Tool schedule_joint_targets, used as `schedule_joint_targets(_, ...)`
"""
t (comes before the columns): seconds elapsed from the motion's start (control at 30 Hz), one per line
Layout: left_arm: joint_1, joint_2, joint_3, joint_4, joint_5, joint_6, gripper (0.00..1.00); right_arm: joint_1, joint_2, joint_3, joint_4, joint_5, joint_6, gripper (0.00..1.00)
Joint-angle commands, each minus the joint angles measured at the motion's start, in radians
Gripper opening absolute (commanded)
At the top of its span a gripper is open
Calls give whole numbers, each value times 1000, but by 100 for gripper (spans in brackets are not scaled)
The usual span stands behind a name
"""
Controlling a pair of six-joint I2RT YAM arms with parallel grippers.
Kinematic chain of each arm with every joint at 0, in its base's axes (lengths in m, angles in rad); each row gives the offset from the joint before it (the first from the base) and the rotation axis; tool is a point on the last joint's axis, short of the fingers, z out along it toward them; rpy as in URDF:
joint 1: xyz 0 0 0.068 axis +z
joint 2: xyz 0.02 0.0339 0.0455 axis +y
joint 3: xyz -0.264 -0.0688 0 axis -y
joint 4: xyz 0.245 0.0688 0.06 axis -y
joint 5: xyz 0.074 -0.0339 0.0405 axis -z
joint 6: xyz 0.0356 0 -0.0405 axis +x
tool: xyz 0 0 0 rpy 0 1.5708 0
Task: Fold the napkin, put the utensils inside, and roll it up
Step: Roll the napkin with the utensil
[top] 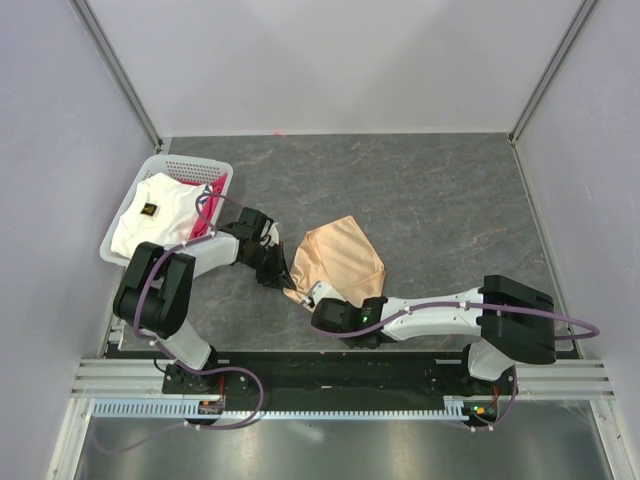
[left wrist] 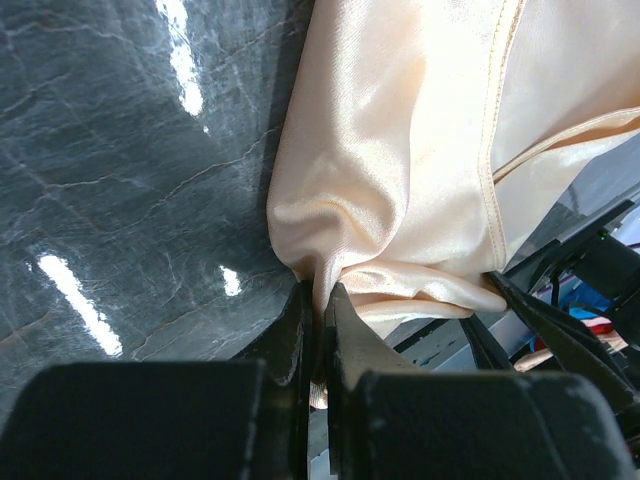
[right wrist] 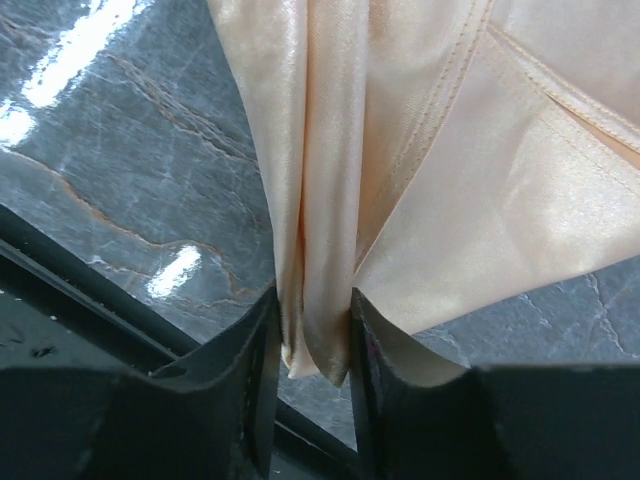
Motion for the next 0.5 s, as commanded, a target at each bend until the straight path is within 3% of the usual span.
schedule_joint_targets(0.0, 11, 9, 39, -11, 1, 37, 2, 0, 38, -12, -16, -58, 8, 36)
schedule_joint_targets(0.2, 17, 4, 39, -18, -2, 43, 2, -65, 50, -36, -2, -274, -52, 23)
schedule_joint_targets(0.47, 31, 7, 63, -63, -17, 72, 2, -307, 27, -62, 55, -746, -141, 17)
